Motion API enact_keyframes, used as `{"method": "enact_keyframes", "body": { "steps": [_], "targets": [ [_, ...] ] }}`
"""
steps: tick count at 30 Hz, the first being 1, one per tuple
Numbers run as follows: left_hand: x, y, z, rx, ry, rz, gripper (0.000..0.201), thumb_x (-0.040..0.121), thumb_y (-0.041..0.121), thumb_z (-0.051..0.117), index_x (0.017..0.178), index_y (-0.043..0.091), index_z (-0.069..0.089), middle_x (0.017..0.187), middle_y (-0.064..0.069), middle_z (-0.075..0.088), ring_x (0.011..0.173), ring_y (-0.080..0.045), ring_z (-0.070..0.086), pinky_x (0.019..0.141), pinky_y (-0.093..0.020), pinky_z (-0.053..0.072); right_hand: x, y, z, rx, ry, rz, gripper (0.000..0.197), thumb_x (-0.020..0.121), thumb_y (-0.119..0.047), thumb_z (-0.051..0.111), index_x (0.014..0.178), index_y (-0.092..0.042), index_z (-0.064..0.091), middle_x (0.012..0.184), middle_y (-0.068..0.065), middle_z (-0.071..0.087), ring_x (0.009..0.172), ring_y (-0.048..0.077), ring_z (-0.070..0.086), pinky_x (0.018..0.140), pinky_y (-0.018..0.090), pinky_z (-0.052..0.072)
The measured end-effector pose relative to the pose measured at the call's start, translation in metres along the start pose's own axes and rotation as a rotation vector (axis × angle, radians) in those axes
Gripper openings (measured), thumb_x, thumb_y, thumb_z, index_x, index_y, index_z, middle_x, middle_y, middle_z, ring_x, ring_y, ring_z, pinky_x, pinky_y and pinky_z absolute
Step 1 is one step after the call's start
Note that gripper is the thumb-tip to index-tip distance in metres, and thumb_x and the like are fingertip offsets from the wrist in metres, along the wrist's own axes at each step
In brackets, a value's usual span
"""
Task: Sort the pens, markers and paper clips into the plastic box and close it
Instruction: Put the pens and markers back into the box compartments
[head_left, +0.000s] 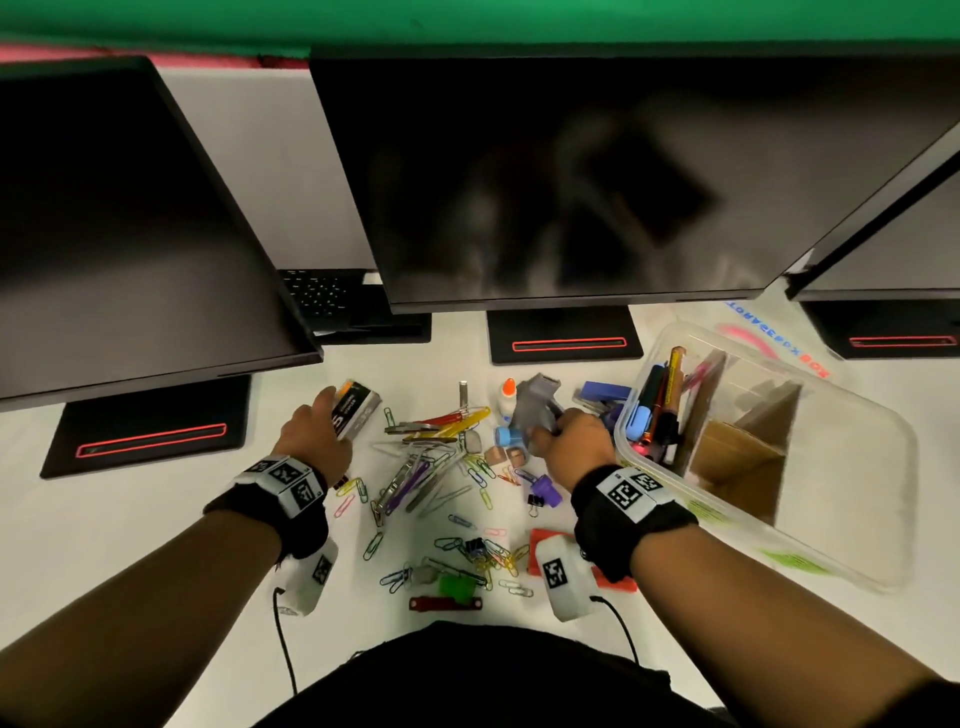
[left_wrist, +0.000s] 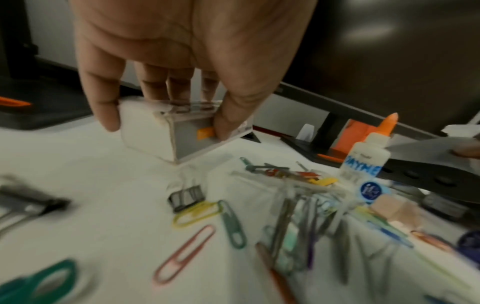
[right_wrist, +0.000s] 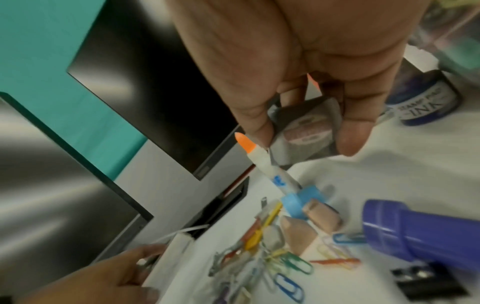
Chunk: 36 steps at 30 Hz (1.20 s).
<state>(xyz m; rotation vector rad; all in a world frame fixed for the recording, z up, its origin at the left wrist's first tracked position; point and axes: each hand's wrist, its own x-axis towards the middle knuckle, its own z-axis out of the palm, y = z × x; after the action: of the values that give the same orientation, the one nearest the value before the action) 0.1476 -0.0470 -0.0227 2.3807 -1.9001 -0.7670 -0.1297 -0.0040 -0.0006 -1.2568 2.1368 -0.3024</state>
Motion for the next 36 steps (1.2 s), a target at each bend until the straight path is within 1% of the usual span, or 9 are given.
{"method": "enact_keyframes", "body": {
  "steps": [4, 9, 12, 16, 22, 25, 29, 34, 36],
  "targets": [
    [-0.011, 0.027, -0.009, -0.119, 0.051, 0.126, 0.072, 0.082, 0.026, 0.06, 0.144, 0.014, 0.026, 0.128, -0.015, 0.052, 0.119, -0.033, 0.05, 0.101, -0.042, 0.043, -0.015, -0.009, -0.016, 0.191, 0.052, -0.065, 0.031, 0.089, -0.031, 0.059, 0.098, -0.002, 0.059, 0.095, 0.015, 0.064, 0.082, 0.027, 0.061, 0.068, 0.029, 0.046],
    [-0.037, 0.072, -0.02, -0.171, 0.118, 0.39, 0.046, 0.075, 0.024, 0.066, 0.12, 0.019, 0.057, 0.101, -0.006, 0.054, 0.092, -0.019, 0.052, 0.08, -0.025, 0.04, -0.032, -0.007, -0.044, 0.545, 0.124, -0.099, 0.032, 0.082, -0.039, 0.066, 0.071, -0.014, 0.05, 0.091, 0.014, 0.07, 0.085, 0.029, 0.068, 0.079, 0.046, 0.057],
    [-0.057, 0.104, -0.022, -0.22, 0.07, 0.504, 0.05, 0.072, 0.024, 0.071, 0.119, 0.021, 0.055, 0.102, 0.001, 0.05, 0.088, -0.012, 0.048, 0.081, -0.022, 0.039, -0.041, 0.007, -0.08, 0.615, 0.23, -0.109, 0.036, 0.081, -0.04, 0.066, 0.076, -0.008, 0.052, 0.087, 0.016, 0.071, 0.079, 0.03, 0.069, 0.077, 0.046, 0.058],
    [-0.082, 0.147, -0.016, -0.187, -0.072, 0.756, 0.053, 0.072, 0.023, 0.072, 0.121, 0.021, 0.051, 0.112, 0.004, 0.048, 0.095, -0.011, 0.053, 0.083, -0.018, 0.041, -0.04, 0.051, -0.124, 0.637, 0.4, -0.032, 0.038, 0.072, -0.048, 0.068, 0.071, -0.015, 0.05, 0.084, 0.018, 0.07, 0.08, 0.034, 0.069, 0.08, 0.052, 0.055],
    [-0.104, 0.205, 0.003, -0.143, -0.143, 0.928, 0.055, 0.077, 0.026, 0.066, 0.128, 0.02, 0.046, 0.12, 0.003, 0.05, 0.105, -0.009, 0.051, 0.086, -0.02, 0.043, -0.042, 0.117, -0.164, 0.518, 0.587, 0.085, 0.032, 0.079, -0.033, 0.069, 0.066, -0.012, 0.049, 0.076, 0.018, 0.066, 0.075, 0.037, 0.066, 0.074, 0.053, 0.056],
    [-0.108, 0.227, 0.011, -0.149, -0.18, 0.936, 0.054, 0.078, 0.027, 0.065, 0.128, 0.02, 0.044, 0.119, 0.001, 0.054, 0.106, -0.013, 0.054, 0.086, -0.023, 0.045, -0.04, 0.137, -0.175, 0.409, 0.537, 0.156, 0.033, 0.082, -0.033, 0.067, 0.064, -0.012, 0.048, 0.074, 0.015, 0.061, 0.075, 0.038, 0.062, 0.073, 0.046, 0.055],
    [-0.11, 0.244, 0.025, -0.124, -0.3, 0.889, 0.05, 0.082, 0.028, 0.063, 0.127, 0.022, 0.042, 0.116, 0.0, 0.062, 0.102, -0.015, 0.06, 0.082, -0.026, 0.051, -0.032, 0.153, -0.181, 0.177, 0.374, 0.259, 0.031, 0.087, -0.032, 0.06, 0.07, -0.008, 0.05, 0.078, 0.013, 0.056, 0.077, 0.029, 0.052, 0.068, 0.032, 0.037],
    [-0.11, 0.243, 0.034, -0.131, -0.305, 0.869, 0.051, 0.085, 0.028, 0.061, 0.129, 0.023, 0.038, 0.116, 0.0, 0.062, 0.1, -0.014, 0.061, 0.076, -0.022, 0.05, -0.017, 0.165, -0.191, 0.135, 0.17, 0.423, 0.03, 0.087, -0.03, 0.055, 0.073, -0.004, 0.056, 0.068, 0.011, 0.06, 0.062, 0.028, 0.061, 0.051, 0.03, 0.048],
    [-0.11, 0.243, 0.037, -0.151, -0.297, 0.868, 0.051, 0.085, 0.028, 0.061, 0.13, 0.023, 0.038, 0.115, 0.0, 0.063, 0.099, -0.014, 0.062, 0.078, -0.024, 0.051, -0.011, 0.167, -0.191, 0.109, 0.113, 0.418, 0.027, 0.087, -0.027, 0.059, 0.07, -0.008, 0.052, 0.076, 0.01, 0.061, 0.066, 0.027, 0.063, 0.058, 0.03, 0.051]
  ]
}}
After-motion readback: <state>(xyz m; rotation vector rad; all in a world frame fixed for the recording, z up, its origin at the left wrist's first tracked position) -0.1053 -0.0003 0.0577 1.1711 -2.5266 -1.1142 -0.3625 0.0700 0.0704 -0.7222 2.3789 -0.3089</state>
